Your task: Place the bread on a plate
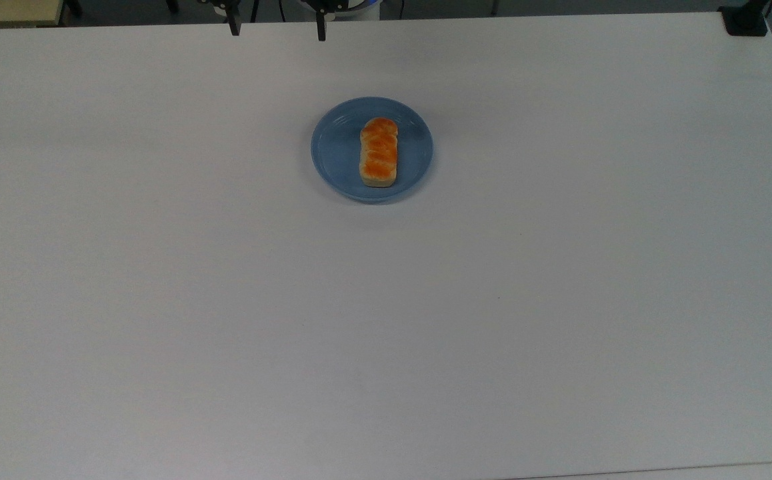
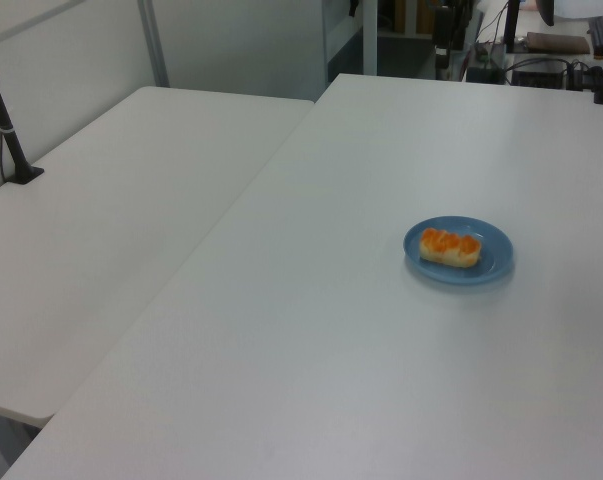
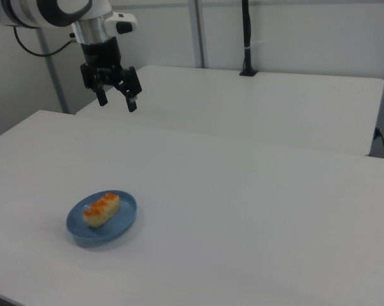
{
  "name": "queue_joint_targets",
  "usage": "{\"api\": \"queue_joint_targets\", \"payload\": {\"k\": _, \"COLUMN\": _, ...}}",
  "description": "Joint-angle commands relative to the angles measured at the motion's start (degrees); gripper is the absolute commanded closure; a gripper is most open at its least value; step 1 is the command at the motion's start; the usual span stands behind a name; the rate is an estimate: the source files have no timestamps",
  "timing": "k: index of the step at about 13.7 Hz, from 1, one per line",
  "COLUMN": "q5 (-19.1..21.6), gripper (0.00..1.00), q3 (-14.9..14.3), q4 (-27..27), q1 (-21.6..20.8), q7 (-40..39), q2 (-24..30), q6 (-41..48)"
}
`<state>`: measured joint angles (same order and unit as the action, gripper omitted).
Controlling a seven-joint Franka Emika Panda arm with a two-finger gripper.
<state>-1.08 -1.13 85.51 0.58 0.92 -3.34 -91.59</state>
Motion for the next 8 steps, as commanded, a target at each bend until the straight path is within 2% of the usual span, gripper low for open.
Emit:
{"api": "queue_joint_targets", "payload": {"k": 1, "q5": -0.2, "gripper": 0.00, "q3": 0.0, "q4": 0.0, "q1": -0.3, "q7": -0.7, "q2": 0.9, "q6": 1.8}}
{"api": "queue_joint_targets", "payload": {"k": 8, "q5": -0.5, "gripper": 0.00, "q3": 0.4, "q4": 0.2, "q1": -0.7, "q7": -1.2, "q2": 0.9, "q6": 2.6}}
